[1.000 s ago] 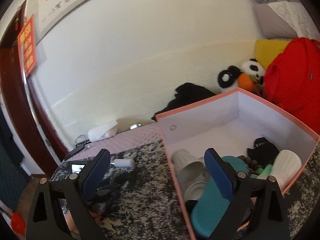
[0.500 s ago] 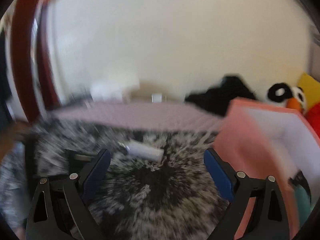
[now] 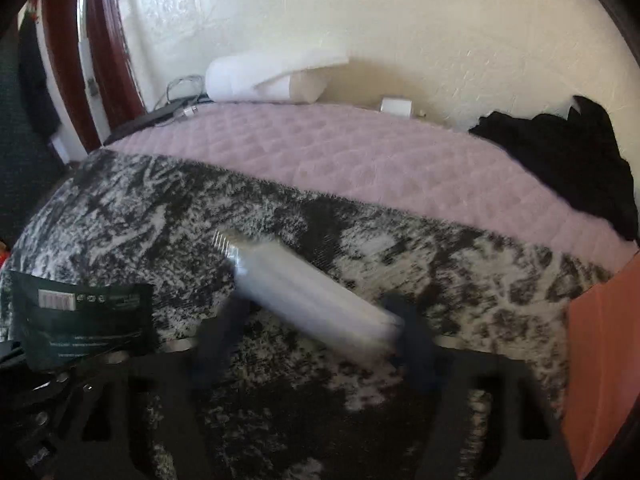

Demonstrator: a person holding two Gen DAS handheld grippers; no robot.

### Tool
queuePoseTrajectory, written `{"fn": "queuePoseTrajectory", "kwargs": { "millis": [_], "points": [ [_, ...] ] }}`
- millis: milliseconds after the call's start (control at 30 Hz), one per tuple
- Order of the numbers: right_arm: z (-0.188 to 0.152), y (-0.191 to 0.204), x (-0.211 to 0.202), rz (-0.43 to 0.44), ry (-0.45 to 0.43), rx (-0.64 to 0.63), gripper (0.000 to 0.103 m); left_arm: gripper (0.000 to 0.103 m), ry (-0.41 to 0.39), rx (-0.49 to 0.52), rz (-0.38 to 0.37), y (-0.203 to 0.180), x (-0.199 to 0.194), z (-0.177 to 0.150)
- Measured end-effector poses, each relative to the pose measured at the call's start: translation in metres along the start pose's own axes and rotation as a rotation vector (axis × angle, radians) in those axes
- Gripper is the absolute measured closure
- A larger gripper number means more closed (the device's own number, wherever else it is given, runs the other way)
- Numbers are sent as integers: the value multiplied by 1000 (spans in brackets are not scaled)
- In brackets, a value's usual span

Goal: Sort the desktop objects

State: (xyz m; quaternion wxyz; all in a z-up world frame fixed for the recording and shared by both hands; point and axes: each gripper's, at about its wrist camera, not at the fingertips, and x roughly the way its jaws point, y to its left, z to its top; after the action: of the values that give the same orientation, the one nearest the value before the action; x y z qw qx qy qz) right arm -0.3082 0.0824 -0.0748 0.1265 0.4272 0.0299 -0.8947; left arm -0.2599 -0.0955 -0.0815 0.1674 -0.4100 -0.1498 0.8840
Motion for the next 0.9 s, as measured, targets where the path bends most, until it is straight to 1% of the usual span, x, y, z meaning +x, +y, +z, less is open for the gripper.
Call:
{"fn": "queuePoseTrajectory", "kwargs": {
  "millis": [33, 100, 200, 233, 300, 400, 467, 533, 667, 733, 800, 900],
  "points": [
    [-3, 4, -6, -1, -7, -10, 75, 97, 0, 2, 1, 0, -1, 0],
    [-11, 17, -17, -8, -11, -49, 75, 97, -1, 5, 3, 0, -2, -1],
    [-32, 45, -35, -27, -12, -111, 75, 97, -3, 11, 7, -2, -2, -1],
    [-40, 53, -44, -39, -12, -113, 75, 97, -3, 13, 7, -2, -3, -1],
    [-54, 65, -62, -62, -16, -98, 75, 97, -7, 20, 9, -3, -4, 0],
    [-77, 70, -99, -43, -42, -10, 75, 97, -18, 40, 18, -7, -7, 0],
    [-93, 68, -129, -39, -77, 39, 75, 97, -32, 62, 25, -12, -11, -1],
    [-110, 66, -165, -57, -124, 50, 75, 97, -47, 81, 27, -17, -16, -1],
    [-126, 50, -219, -93, -204, 101, 75, 97, -67, 118, 29, -27, -23, -3],
    [-132, 36, -247, -114, -269, 156, 75, 97, -86, 143, 43, -34, -27, -5],
    [-140, 22, -269, -146, -342, 196, 76, 97, -116, 170, 46, -43, -34, -5],
    [-155, -2, -288, -175, -421, 259, 82, 97, -151, 222, 21, -60, -46, -7]
  ]
}}
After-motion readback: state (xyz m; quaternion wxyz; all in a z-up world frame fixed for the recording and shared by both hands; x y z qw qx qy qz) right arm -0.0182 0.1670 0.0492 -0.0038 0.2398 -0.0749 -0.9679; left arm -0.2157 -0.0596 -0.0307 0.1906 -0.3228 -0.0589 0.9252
